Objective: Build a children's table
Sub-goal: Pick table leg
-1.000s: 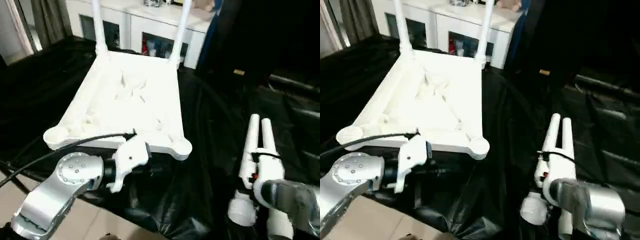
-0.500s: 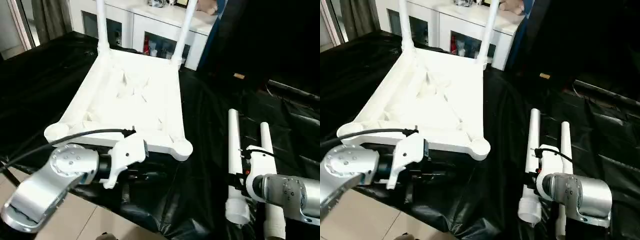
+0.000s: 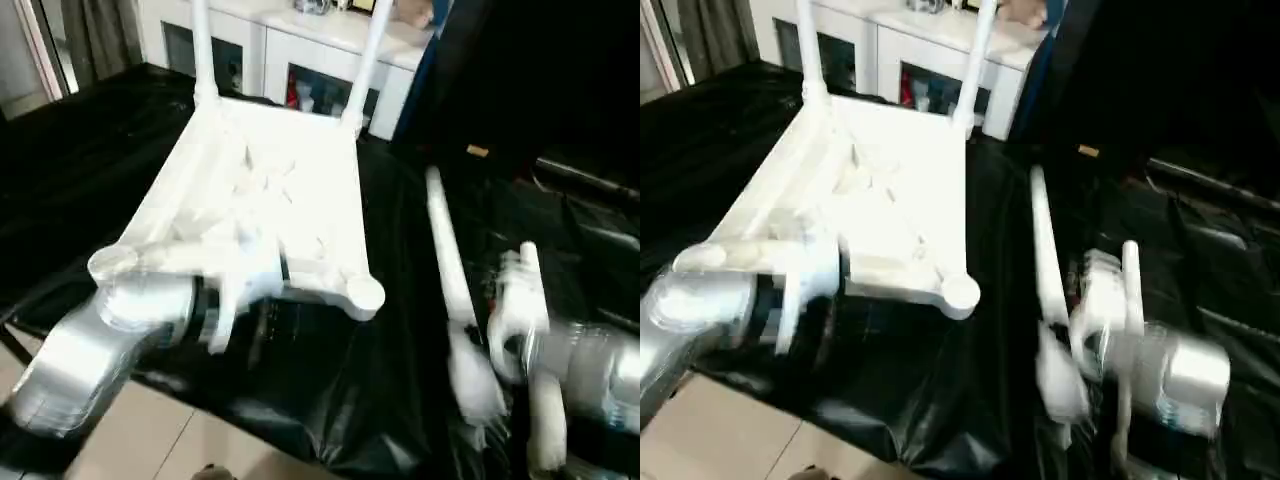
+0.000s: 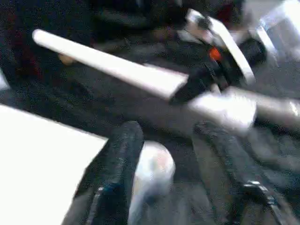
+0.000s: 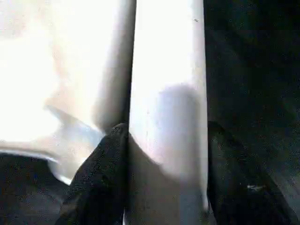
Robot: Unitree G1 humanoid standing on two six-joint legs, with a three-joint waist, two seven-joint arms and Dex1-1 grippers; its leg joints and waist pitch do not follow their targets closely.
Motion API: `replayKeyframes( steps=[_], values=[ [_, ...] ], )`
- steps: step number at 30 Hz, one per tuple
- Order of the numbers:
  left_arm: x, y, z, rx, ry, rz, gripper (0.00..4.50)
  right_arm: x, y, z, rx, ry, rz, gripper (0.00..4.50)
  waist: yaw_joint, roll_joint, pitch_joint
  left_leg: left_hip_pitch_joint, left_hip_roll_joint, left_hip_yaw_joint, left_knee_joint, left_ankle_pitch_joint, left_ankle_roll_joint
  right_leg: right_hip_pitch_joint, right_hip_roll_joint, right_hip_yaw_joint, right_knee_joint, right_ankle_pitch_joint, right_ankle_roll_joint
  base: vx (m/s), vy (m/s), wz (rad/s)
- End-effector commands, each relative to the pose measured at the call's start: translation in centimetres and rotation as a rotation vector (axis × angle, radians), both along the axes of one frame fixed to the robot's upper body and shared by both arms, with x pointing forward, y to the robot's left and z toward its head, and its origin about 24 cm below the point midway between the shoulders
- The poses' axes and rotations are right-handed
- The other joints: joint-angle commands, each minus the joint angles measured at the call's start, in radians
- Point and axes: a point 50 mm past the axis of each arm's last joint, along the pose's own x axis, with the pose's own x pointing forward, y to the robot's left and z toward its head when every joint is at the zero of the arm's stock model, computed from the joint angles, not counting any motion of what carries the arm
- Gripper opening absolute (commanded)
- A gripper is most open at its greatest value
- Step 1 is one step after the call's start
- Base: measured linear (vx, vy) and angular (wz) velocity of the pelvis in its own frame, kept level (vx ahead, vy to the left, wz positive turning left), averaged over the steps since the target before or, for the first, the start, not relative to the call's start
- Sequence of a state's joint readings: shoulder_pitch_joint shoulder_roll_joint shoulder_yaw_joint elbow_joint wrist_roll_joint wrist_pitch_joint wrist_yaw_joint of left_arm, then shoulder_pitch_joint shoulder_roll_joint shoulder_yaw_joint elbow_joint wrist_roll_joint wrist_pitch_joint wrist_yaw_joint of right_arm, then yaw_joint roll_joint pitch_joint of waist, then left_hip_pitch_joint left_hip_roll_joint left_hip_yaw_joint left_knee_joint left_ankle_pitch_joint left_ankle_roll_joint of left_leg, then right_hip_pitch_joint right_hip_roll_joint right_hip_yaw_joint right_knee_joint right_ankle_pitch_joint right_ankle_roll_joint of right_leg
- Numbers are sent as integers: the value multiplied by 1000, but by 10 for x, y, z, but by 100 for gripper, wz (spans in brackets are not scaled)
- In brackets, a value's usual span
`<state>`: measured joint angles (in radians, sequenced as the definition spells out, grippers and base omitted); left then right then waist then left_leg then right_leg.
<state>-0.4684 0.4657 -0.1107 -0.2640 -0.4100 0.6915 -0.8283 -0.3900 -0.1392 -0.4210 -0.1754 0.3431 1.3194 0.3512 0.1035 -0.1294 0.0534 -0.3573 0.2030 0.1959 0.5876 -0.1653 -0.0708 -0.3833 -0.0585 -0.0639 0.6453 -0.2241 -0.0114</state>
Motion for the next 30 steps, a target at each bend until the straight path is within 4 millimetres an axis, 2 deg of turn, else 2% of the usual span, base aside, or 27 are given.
replayKeyframes(
  steps=[1, 2, 3, 4, 5, 6, 7, 8, 12, 13, 14, 17, 20, 24, 26, 27, 28, 30],
  values=[
    [13, -1, 5, -90, 51, 79, 248, 4, 7, 13, 116, -114, 72, 184, 3, 27, -54, 24, 31, -22, -67, -235, -115, 21, -82, 55, -91, -207, -81, 0, 0, 0],
    [17, -4, 8, -133, 73, 97, 276, 4, 11, 18, 164, -149, 105, 184, 7, 26, -57, 19, 30, -22, -66, -216, -108, 28, -82, 54, -86, -171, -94, 0, 0, 0],
    [28, -16, 19, -315, 182, 106, 284, 2, 23, 35, 355, -255, 237, 184, 10, 26, -58, 16, 29, -21, -64, -203, -98, 33, -83, 55, -83, -144, -110, 0, 0, 0],
    [31, -22, 23, -390, 233, 91, 284, 0, 27, 41, 420, -285, 296, 184, 15, 24, -60, 17, 28, -18, -59, -195, -89, 34, -84, 56, -83, -130, -121, 0, 0, 0],
    [34, -28, 27, -446, 277, 77, 287, -2, 30, 45, 464, -301, 343, 184, 21, 23, -59, 13, 29, -23, -60, -175, -76, 39, -87, 54, -84, -117, -137, 0, 0, 0],
    [36, -32, 28, -474, 303, 64, 294, -2, 32, 47, 486, -310, 372, 184, 25, 24, -61, 12, 29, -22, -60, -143, -70, 40, -82, 53, -81, -87, -137, 0, 0, 0],
    [36, -33, 28, -478, 307, 61, 321, -3, 32, 47, 489, -311, 376, 184, 25, 24, -59, 10, 30, -22, -60, -131, -68, 40, -82, 53, -80, -74, -136, 0, 0, 0],
    [36, -37, 28, -482, 322, 48, 329, -3, 34, 47, 494, -315, 396, 184, 30, 22, -60, 10, 31, -22, -62, -111, -68, 42, -82, 52, -81, -65, -127, 0, 0, 0],
    [42, -51, 25, -501, 398, 56, 352, -6, 42, 52, 517, -349, 484, 184, 36, 21, -59, 11, 32, -22, -63, -111, -68, 44, -86, 52, -89, -101, -102, 0, 0, 0],
    [42, -55, 27, -535, 428, 53, 352, -6, 45, 50, 490, -341, 499, 184, 37, 18, -60, 12, 33, -22, -63, -116, -70, 43, -87, 52, -90, -114, -97, 0, 0, 0],
    [41, -57, 29, -552, 438, 39, 375, -7, 46, 49, 479, -336, 502, 184, 42, 18, -58, 12, 35, -23, -63, -120, -74, 43, -89, 51, -92, -123, -97, 0, 0, 0],
    [36, -61, 34, -587, 458, -8, 386, -9, 49, 47, 478, -329, 523, 184, 46, 18, -57, 11, 33, -24, -64, -127, -75, 42, -89, 52, -93, -142, -93, 0, 0, 0],
    [34, -64, 35, -592, 463, -26, 419, -9, 51, 48, 478, -328, 534, 184, 46, 17, -57, 10, 34, -24, -66, -129, -77, 41, -87, 51, -96, -153, -79, 0, 0, 0],
    [34, -67, 38, -607, 468, -35, 441, -5, 52, 46, 435, -330, 509, 184, 46, 16, -57, 10, 35, -25, -67, -125, -80, 40, -89, 50, -96, -153, -72, 0, 0, 0],
    [33, -67, 37, -591, 465, -24, 449, -1, 52, 44, 368, -336, 486, 184, 45, 16, -57, 9, 35, -26, -68, -122, -85, 41, -88, 50, -95, -148, -66, 0, 0, 0],
    [33, -67, 36, -577, 465, -14, 449, 1, 53, 43, 315, -337, 469, 184, 45, 20, -57, 9, 34, -26, -67, -121, -88, 41, -88, 50, -96, -143, -63, 0, 0, 0],
    [33, -67, 36, -577, 465, -14, 449, 1, 53, 43, 315, -337, 469, 184, 44, 19, -58, 9, 35, -26, -67, -121, -90, 41, -88, 50, -96, -141, -62, 0, 0, 0],
    [33, -68, 32, -535, 457, 33, 449, 6, 59, 43, 196, -368, 459, 184, 43, 18, -58, 8, 35, -26, -68, -120, -92, 42, -87, 50, -95, -130, -57, 0, 0, 0]
  ],
)
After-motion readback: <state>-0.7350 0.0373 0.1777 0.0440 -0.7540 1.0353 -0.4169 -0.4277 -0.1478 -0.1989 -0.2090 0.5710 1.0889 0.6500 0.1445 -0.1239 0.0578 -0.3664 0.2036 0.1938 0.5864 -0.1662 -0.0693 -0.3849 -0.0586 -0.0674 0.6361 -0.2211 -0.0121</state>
